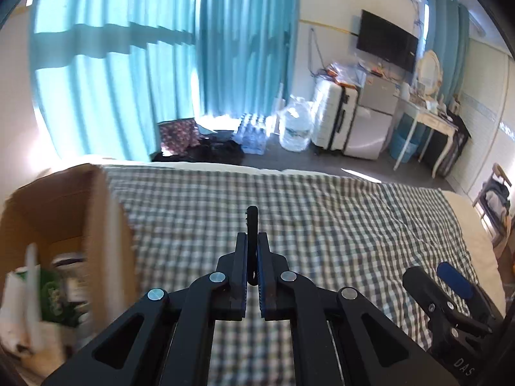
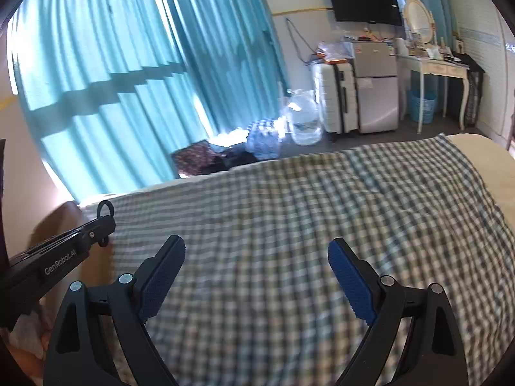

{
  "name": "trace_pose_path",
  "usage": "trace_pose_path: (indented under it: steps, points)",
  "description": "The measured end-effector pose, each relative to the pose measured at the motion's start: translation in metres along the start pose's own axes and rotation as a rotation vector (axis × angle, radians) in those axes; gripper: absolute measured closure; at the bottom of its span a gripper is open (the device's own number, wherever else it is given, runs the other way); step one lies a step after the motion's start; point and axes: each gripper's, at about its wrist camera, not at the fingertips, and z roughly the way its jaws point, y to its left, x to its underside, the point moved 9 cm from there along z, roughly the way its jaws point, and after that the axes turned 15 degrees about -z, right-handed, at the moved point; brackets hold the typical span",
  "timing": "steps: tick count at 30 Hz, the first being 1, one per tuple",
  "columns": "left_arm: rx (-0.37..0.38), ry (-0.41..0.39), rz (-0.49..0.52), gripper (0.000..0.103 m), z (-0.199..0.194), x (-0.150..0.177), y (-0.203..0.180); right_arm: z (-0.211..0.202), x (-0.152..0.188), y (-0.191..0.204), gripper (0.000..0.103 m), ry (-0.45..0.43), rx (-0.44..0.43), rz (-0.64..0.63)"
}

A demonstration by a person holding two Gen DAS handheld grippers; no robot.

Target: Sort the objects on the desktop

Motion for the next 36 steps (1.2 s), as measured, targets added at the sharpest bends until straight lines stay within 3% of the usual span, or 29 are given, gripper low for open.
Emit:
trace_pose_path:
  steps: [5, 10, 12, 13, 14, 15, 16, 19, 24, 30, 36]
  points:
    - [-0.053, -0.002, -0.061, 0.098, -0.042, 0.003, 0.069, -0.031, 0.000, 0.083, 0.012, -0.026, -0.063, -0.057]
    - [-0.095, 0.010, -0.103, 0.098, -0.062, 0.007, 0.133, -0.044, 0.007, 0.166, 0.012, -0.030, -0.152, -0.077]
    - [-0.086, 0.023, -0.120, 0.093, -0.062, 0.003, 0.148, -0.045, 0.012, 0.199, 0.012, -0.028, -0.176, -0.088]
    - [-0.070, 0.052, -0.117, 0.073, -0.061, 0.004, 0.154, -0.044, 0.013, 0.211, 0.012, -0.025, -0.183, -0.094]
    - [-0.063, 0.074, -0.112, 0.030, -0.060, 0.006, 0.158, -0.043, 0.015, 0.221, 0.012, -0.019, -0.186, -0.099]
    - [-0.077, 0.089, -0.106, 0.014, -0.061, 0.009, 0.165, -0.041, 0.017, 0.233, 0.012, -0.004, -0.187, -0.107]
    - [-0.146, 0.054, -0.112, 0.000, -0.065, 0.007, 0.176, -0.040, 0.018, 0.240, 0.012, 0.002, -0.185, -0.114]
    - [-0.123, -0.013, -0.125, 0.000, -0.078, 0.008, 0.189, -0.043, 0.016, 0.246, 0.000, -0.007, -0.164, -0.137]
    - [-0.202, 0.007, -0.140, 0.000, -0.077, 0.021, 0.211, -0.044, 0.012, 0.245, 0.000, -0.010, -0.087, -0.206]
    - [-0.210, -0.007, -0.155, 0.000, -0.083, 0.022, 0.223, -0.038, 0.018, 0.230, 0.000, 0.022, -0.044, -0.178]
    - [-0.167, -0.014, -0.184, 0.000, -0.089, 0.018, 0.220, -0.035, 0.021, 0.224, 0.000, 0.039, -0.032, -0.152]
